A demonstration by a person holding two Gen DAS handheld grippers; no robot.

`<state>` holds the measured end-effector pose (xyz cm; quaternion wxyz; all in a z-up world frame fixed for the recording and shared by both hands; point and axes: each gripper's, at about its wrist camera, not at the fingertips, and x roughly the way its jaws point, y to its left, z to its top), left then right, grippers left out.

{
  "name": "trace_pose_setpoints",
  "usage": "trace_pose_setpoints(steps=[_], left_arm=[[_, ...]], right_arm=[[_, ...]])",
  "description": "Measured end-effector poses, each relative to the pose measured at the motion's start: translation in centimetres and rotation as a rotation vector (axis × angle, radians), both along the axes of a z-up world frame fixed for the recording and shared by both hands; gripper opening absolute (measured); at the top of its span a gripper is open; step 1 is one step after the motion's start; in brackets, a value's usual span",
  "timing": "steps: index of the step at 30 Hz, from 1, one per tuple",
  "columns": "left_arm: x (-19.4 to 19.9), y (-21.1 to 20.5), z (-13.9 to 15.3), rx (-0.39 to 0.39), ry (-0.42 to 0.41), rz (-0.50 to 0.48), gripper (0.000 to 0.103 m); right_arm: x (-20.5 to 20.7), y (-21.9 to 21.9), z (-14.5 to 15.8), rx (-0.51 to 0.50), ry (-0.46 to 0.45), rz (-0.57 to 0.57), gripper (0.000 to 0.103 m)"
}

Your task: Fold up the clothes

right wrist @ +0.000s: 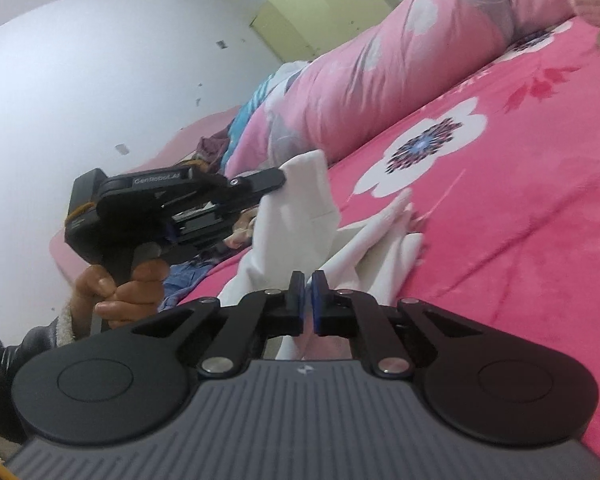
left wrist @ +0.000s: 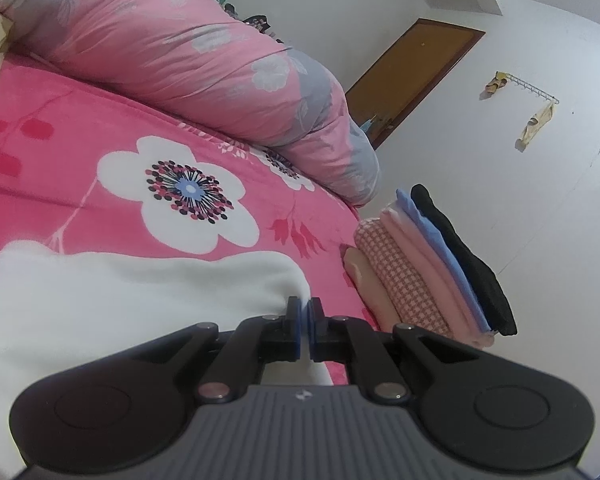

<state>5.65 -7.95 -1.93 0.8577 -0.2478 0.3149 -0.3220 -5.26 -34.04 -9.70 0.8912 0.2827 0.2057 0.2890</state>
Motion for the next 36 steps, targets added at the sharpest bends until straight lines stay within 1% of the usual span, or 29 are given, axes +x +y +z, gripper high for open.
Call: trace_pose_setpoints(steps=[5,8,13,15,17,20,22,25,27,29,32,36], left_arm=[[0.1,-0.3,0.0,-0.001,0.0,-0.011,0.004],[0.3,-0.7,-0.2,0.004,0.004,-0.021,0.004],[0.8,-1.6,-0.9,0.023,0.019,-0.041,0.004],[1.0,-2.0,-1.2,0.033,0.021,-0.046,0.004],[0.8,-2.0,-1.1,0.034,0.01,-0.039,0.004],[0.2,-1.4,-0.6,0.017,-0.018,-0.023,0.004],[-0.1,-0.9,-0.3,0.006,-0.029,-0.013,0.004],[-0.2,-0.5,-0.2,-0.013,-0.034,-0.006,0.004],[-0.3,-0.4,-0.3,-0.023,-0.033,-0.005,0.004],[-0.3,-0.3,-0.3,-0.03,-0.032,-0.006,0.004],[-0.2,-0.2,-0.4,-0.036,-0.03,-0.013,0.004],[0.0,-0.6,-0.7,-0.022,-0.032,-0.034,0.004]], right_arm=[[1.7,1.3,0.6,-0.052,0.005,0.088,0.002],[3.0,1.8,0.2,-0.083,0.039,0.166,0.002],[4.0,3.6,-0.1,-0.184,0.088,0.248,0.004],[3.7,3.8,0.0,-0.207,0.077,0.249,0.004],[3.5,3.9,-0.1,-0.214,0.084,0.247,0.004],[3.4,3.6,0.0,-0.197,0.089,0.237,0.004],[3.2,3.2,0.3,-0.186,0.073,0.213,0.005],[3.4,2.8,1.0,-0.194,0.042,0.17,0.006],[3.9,3.0,1.3,-0.21,0.034,0.167,0.006],[4.8,3.3,1.4,-0.222,0.035,0.181,0.006],[6.1,4.0,0.9,-0.234,0.065,0.228,0.006],[6.8,5.1,0.6,-0.273,0.076,0.29,0.006]])
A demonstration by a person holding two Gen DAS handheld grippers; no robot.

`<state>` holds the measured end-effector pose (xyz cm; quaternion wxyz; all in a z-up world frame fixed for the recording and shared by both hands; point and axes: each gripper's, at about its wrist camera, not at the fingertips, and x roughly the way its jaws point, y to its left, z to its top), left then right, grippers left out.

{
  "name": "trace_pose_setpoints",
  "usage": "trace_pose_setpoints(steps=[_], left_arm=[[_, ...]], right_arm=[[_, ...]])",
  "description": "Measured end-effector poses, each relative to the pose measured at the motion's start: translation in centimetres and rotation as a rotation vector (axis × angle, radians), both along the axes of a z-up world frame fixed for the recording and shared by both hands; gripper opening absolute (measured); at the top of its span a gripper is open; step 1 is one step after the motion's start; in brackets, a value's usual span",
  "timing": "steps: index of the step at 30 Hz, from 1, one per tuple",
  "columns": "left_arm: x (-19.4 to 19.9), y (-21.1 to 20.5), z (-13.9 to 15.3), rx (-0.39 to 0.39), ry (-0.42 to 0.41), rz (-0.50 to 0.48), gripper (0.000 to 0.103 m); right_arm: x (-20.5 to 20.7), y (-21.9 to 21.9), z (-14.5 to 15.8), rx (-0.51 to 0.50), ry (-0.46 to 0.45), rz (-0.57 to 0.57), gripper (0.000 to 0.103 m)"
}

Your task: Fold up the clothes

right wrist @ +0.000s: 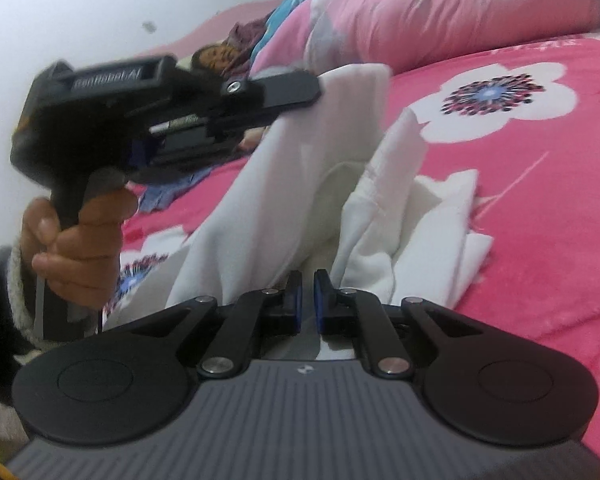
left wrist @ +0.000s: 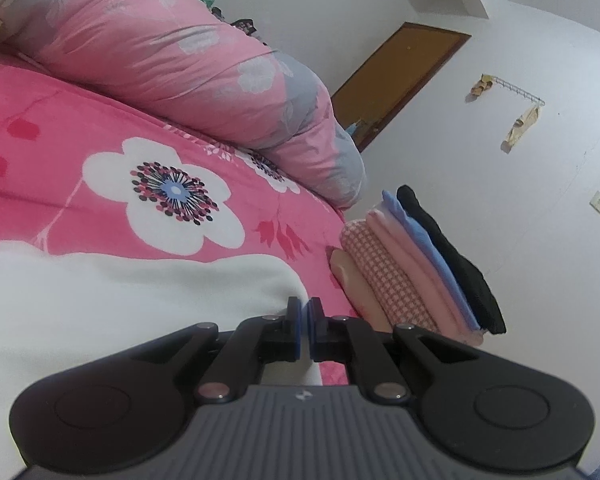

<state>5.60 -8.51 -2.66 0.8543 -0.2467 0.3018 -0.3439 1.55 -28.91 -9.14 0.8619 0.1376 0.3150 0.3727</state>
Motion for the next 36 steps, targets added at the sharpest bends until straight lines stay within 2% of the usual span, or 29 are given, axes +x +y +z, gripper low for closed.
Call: trace_pose_setpoints(steps=[7,9,12,15,17,19,21,24,26,28,31,36], left_arm=[[0.2,-0.3,-0.6,0.014,-0.004,-0.006,0.004],[0.5,-0.6,-0.8,0.054,0.02,-0.002,0.005],[0.4,-0.7,-0.7,0.147,0.024,0.047,0.027],[-0.4,-0.6,0.3,0.228,-0.054,0.083,0.029],[-1.1,-1.0,1.4,0.273,-0.125,0.074,0.029],[-1.8,-2.0,2.6,0.306,-0.194,0.033,0.029],[-2.5,-3.3,3.4,0.317,-0.24,-0.048,0.029],[-2.4,-5.8,3.1,0.392,-0.187,-0.195,0.031],[-1.7,-7.5,1.9,0.489,-0.109,-0.23,0.031],[-0.7,-8.1,0.7,0.53,-0.025,-0.22,0.025],[0.4,-7.2,0.0,0.486,0.062,-0.179,0.022],[0.8,-6.4,-0.2,0.46,0.096,-0.142,0.022]], right_arm=[[2.0,0.6,-0.2,-0.026,0.047,0.079,0.004],[1.9,0.8,-0.1,-0.034,0.041,0.083,0.004],[1.6,0.9,-0.1,-0.049,0.02,0.069,0.004],[1.2,0.8,-0.1,-0.049,0.008,0.054,0.004],[1.1,0.9,-0.1,-0.061,-0.006,0.052,0.004],[0.9,1.0,-0.1,-0.07,-0.018,0.051,0.004],[0.7,1.0,-0.1,-0.076,-0.027,0.049,0.004],[0.5,1.1,-0.1,-0.084,-0.041,0.047,0.004],[0.4,1.1,-0.1,-0.089,-0.049,0.043,0.004],[0.1,1.2,0.0,-0.102,-0.063,0.034,0.004],[-0.3,1.3,0.2,-0.128,-0.088,0.016,0.005],[-1.4,1.0,0.6,-0.145,-0.124,0.001,0.007]])
